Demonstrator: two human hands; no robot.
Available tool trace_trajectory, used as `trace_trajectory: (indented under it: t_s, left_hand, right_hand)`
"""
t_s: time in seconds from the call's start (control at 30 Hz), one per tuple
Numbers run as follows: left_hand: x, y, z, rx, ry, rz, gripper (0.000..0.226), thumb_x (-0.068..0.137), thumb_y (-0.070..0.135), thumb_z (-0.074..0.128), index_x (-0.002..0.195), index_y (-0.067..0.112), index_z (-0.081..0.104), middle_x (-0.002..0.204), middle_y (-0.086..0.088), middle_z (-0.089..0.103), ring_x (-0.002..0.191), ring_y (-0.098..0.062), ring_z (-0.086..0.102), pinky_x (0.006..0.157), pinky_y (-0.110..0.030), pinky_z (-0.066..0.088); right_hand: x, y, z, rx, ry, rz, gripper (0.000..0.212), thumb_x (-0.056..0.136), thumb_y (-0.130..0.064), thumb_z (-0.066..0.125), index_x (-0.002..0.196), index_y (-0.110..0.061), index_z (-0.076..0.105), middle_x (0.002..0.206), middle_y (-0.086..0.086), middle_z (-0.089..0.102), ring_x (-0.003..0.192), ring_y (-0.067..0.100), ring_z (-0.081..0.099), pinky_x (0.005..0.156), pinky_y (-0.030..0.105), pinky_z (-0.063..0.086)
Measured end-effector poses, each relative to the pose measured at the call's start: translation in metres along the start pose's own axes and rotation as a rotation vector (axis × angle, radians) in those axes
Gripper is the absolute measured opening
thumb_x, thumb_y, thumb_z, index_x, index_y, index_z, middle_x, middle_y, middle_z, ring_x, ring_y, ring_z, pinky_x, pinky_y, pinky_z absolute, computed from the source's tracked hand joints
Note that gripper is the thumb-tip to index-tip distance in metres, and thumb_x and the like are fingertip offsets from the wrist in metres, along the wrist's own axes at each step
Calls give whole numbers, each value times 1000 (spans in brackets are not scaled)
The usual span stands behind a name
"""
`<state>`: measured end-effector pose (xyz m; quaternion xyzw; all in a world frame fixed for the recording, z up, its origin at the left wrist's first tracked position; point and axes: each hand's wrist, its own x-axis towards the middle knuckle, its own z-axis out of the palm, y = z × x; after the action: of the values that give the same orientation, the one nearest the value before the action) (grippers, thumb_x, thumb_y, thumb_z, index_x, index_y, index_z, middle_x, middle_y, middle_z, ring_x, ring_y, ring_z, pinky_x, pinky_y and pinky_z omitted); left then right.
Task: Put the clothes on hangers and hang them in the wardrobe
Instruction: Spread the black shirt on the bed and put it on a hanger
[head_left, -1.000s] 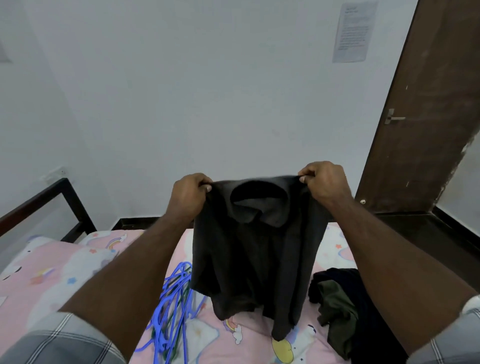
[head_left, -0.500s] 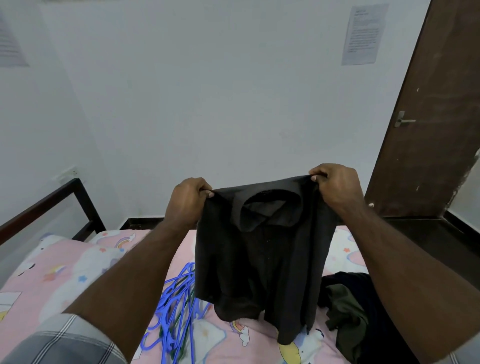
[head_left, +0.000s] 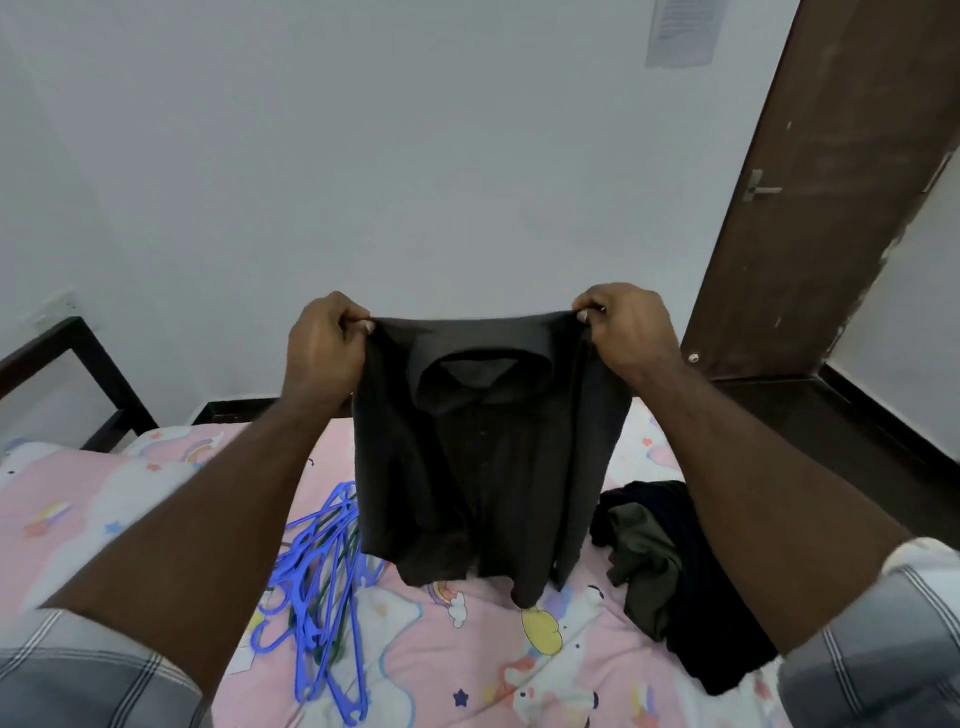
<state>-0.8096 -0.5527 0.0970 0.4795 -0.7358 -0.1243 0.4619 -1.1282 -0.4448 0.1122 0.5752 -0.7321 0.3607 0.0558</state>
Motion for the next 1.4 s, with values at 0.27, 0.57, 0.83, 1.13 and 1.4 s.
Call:
trace_trajectory:
  t_s: [0.27,0.57,0.83,1.13,1.4]
  left_hand:
    - [-7,-7,17,-21,-18,-75,6,92,10,61,90,9,67,91,-2,65,88,-20,60,76,-31,46]
    - [-5,-12,21,31,23,-82,12,92,9,54,94,12,65,105,-9,62,98,-23,59,84,-30,43]
    - [11,12,2,-65,215,37,12,94,10,51,102,11,60,110,-7,56,87,-2,46,83,-25,43]
    - [6,-16,14,68,-46,-85,5,94,16,59,92,16,64,101,-5,63,92,-20,58,81,-34,45]
    - [-2,-46,26,60,-196,-126,6,95,13,63,91,15,67,94,1,65,90,-15,57,79,-29,39]
  right_hand:
    - [-7,2,5,40,13,40,20,91,-9,61,102,-17,76,106,-1,75,103,18,66,86,21,44]
    - [-2,-3,10,78,56,15,23,92,-7,58,104,-16,75,106,0,74,104,19,65,90,25,46]
    - [11,-17,1,114,242,-18,23,93,-9,56,106,-17,74,107,1,72,105,19,62,88,19,39]
    - [1,-2,25,151,87,127,18,93,-11,61,101,-20,75,103,-4,73,99,14,64,82,19,39]
    - [-14,19,63,114,-75,217,16,94,-13,62,101,-20,74,103,-3,73,90,10,58,81,21,39]
